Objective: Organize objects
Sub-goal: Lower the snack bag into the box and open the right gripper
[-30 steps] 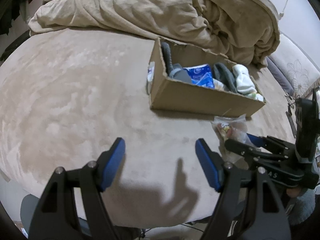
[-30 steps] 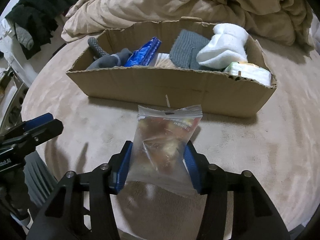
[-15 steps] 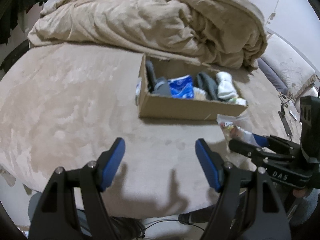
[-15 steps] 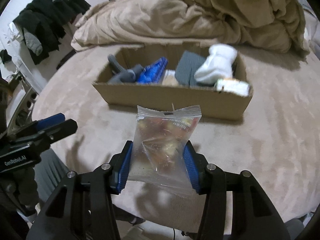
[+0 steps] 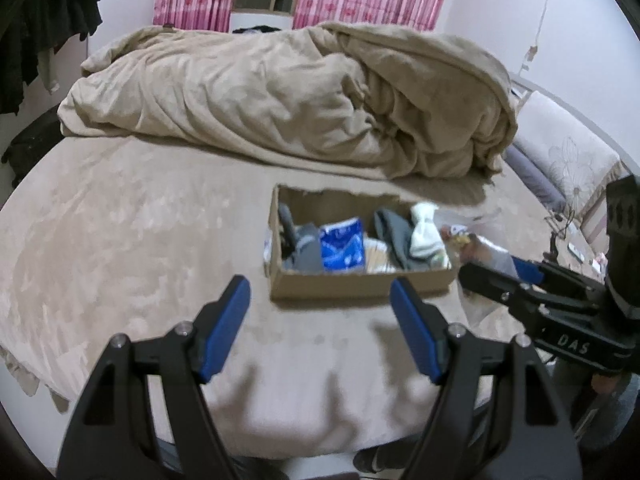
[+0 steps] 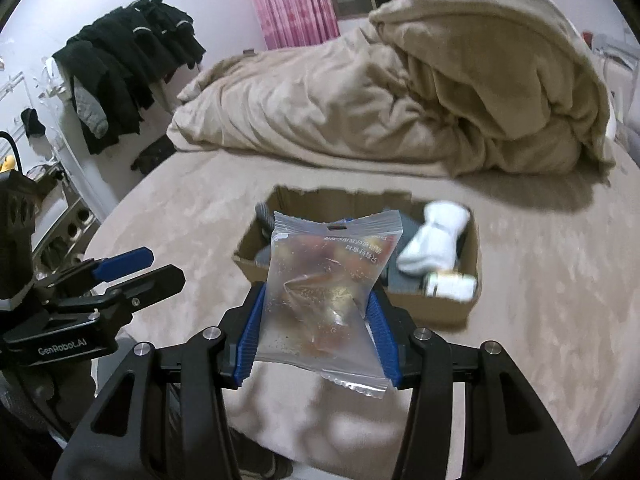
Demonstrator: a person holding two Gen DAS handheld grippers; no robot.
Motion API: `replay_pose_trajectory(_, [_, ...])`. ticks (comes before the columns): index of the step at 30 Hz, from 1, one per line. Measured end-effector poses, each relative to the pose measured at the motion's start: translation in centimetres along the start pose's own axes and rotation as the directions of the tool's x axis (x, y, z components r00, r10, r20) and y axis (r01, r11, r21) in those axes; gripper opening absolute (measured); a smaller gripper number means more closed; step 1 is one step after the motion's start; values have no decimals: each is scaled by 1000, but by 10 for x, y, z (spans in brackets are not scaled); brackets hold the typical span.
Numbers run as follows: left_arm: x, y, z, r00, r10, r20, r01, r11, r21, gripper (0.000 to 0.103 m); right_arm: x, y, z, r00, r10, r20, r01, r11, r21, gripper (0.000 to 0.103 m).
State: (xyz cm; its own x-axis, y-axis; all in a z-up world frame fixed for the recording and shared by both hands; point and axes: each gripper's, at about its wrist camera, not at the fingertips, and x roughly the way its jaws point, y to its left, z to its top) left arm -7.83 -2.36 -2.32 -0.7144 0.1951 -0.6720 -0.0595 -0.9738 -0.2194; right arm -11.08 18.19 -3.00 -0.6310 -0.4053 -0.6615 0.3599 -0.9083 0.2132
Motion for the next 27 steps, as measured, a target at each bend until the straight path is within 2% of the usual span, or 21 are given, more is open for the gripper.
replay_pose_trajectory(7, [8,11,20,999,16,34,-15,1000,-8,74,12,1,20,1000,2,16,-2,1000,-20,52])
replay_pose_trajectory(15, [33,24,29,999,36,38,-36,999,-21,74,51,-6,41,1000,1,1,-1,1000,-9,52])
replay_pose_trajectory(27, [72,61,35,993,104,47,-101,993,-56,74,129,-4,47,996,28,-89,-28,1000,-2,52])
